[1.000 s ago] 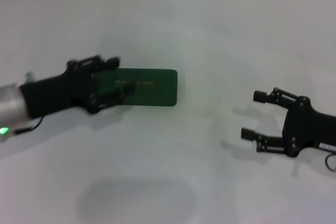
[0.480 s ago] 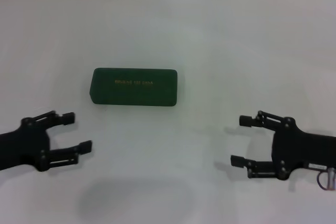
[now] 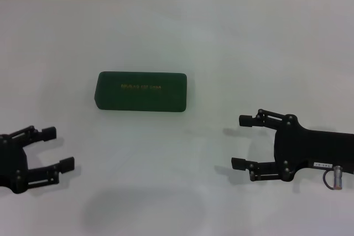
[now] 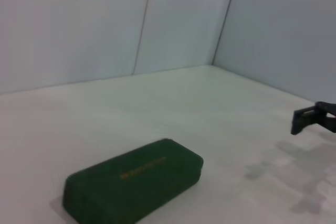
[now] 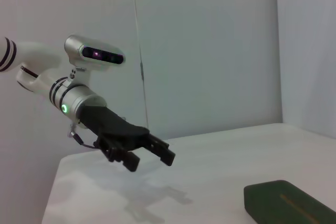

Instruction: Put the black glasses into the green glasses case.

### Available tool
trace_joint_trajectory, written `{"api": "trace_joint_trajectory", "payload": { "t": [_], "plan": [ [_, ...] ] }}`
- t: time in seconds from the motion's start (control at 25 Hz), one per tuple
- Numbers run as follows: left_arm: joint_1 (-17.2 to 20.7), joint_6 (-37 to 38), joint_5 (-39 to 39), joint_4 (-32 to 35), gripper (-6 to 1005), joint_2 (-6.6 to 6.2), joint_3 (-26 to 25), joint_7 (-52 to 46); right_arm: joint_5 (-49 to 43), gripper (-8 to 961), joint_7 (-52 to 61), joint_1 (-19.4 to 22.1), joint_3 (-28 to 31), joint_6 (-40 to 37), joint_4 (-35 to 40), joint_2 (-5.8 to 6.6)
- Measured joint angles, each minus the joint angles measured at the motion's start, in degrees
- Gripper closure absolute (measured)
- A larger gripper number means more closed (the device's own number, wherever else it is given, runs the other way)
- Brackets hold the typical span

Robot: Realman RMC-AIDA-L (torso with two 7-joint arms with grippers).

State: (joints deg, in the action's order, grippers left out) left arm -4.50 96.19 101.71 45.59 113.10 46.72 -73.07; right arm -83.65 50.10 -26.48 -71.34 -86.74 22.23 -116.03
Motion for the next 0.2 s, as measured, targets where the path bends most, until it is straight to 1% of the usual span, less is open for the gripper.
{"api": "trace_joint_trajectory", "payload": {
  "t": [0.2],
  "plan": [
    [-0.7, 1.8, 1.8, 0.0, 120, 0.0, 0.2, -1.4, 0.1, 83, 0.0, -0.1, 0.0, 0.4, 0.0, 0.09]
  ]
}}
